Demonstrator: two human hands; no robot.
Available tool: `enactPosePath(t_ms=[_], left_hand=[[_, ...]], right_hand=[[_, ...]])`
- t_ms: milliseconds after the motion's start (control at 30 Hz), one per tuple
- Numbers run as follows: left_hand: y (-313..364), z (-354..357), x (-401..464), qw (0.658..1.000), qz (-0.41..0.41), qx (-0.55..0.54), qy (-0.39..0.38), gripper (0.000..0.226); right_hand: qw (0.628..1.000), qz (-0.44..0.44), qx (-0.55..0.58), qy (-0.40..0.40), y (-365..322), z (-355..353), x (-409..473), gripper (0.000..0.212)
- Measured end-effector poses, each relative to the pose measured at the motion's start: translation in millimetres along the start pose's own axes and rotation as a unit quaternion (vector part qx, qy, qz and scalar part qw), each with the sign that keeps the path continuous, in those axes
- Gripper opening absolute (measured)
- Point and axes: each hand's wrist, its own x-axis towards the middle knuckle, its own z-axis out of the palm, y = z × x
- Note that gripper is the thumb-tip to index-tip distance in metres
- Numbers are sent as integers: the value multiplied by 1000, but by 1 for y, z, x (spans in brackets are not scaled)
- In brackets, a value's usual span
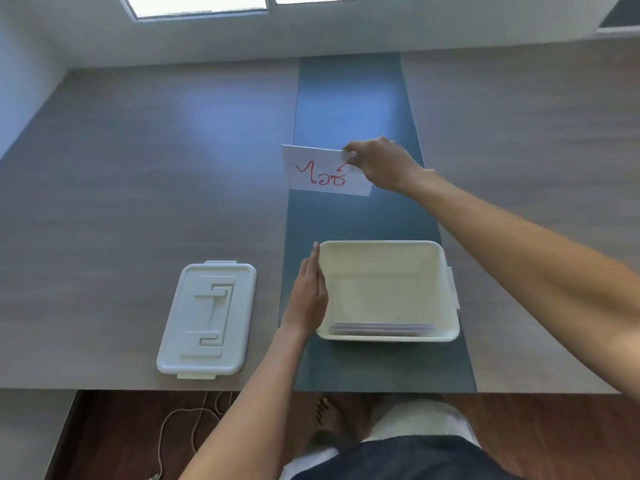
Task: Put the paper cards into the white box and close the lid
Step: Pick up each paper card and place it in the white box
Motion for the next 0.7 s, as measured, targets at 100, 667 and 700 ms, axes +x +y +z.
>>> enactPosePath(t_ms=[100,667,700], left_hand=[[-3,0,1,1000,10,2,2,49],[-11,2,5,1000,26,0,-8,49],[-10,2,5,1000,26,-1,-10,49]], right_hand=[[1000,0,26,14,3,-19,-34,32],[966,97,167,-174,20,-2,-202,33],[962,102,169,-189,22,9,-206,33]])
